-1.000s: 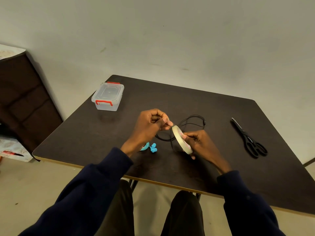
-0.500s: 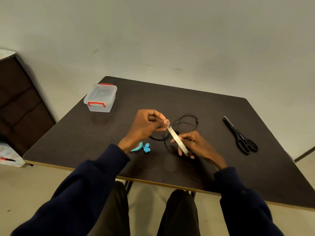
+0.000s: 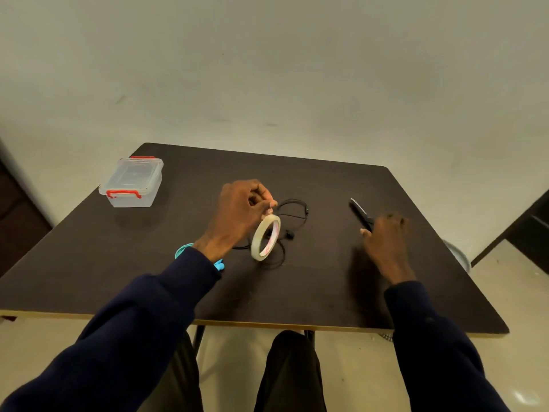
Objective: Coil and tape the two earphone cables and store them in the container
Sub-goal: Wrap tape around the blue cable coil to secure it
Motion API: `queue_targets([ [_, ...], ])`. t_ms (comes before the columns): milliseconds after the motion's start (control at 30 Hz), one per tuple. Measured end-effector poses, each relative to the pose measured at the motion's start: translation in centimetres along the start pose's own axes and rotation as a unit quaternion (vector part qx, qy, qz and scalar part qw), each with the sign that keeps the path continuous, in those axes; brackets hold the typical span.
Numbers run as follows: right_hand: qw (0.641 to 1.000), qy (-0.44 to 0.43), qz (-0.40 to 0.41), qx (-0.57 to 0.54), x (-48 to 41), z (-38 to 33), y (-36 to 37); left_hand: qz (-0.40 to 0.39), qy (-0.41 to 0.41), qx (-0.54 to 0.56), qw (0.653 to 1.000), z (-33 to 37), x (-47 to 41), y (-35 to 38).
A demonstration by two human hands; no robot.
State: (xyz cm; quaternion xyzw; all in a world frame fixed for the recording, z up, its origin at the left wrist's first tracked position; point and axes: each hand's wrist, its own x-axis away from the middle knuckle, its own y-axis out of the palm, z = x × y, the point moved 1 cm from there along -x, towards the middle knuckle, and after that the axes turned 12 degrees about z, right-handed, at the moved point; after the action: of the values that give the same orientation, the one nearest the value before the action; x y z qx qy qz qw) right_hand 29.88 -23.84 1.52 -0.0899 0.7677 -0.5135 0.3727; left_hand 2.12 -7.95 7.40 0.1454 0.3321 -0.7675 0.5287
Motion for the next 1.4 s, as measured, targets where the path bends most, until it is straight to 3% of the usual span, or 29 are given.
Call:
queue_targets([
  [133,0.994,0.037,-0.096,0.033,0.3,1.9,1.2,0.014,-0.014,0.005,1.000,0.2,-0.3,0.1],
  [367,0.994,-0.029,-0.074,-0.069,1.1,0.7,1.4,0.058,-0.014,-0.045,0.997,-0.6,-1.0,-1.1],
  [500,0.978,-0.092,-0.104,-0.154,2.7,-1.3,1.4,0.055,-0.020,-0.067,0.996,-1.4,-0.8,-1.6],
  [600,0.973,-0.134,-0.078,-0.169,3.5,-2.6,1.7,0.046,-0.017,-0.076,0.996,-2.1,-0.7,-2.2],
  [733,0.988,-0.095,-0.060,-0.108,3.3,-2.8,1.5,0.042,-0.017,-0.075,0.996,-2.4,-0.6,-3.1],
  [867,0.991,-0.112,-0.079,0.000,2.9,-3.3,0.7,0.036,-0.015,-0.059,0.997,-2.2,-0.5,-3.7],
  [1233,0.983,-0.153,-0.101,0.020,3.0,-5.1,0.0,0.009,-0.056,0.015,0.998,-2.4,-0.1,-5.0],
  [1400,0.985,-0.119,-0.122,-0.025,2.5,-5.1,-0.5,0.017,-0.057,0.027,0.998,-2.9,-0.3,-6.0],
])
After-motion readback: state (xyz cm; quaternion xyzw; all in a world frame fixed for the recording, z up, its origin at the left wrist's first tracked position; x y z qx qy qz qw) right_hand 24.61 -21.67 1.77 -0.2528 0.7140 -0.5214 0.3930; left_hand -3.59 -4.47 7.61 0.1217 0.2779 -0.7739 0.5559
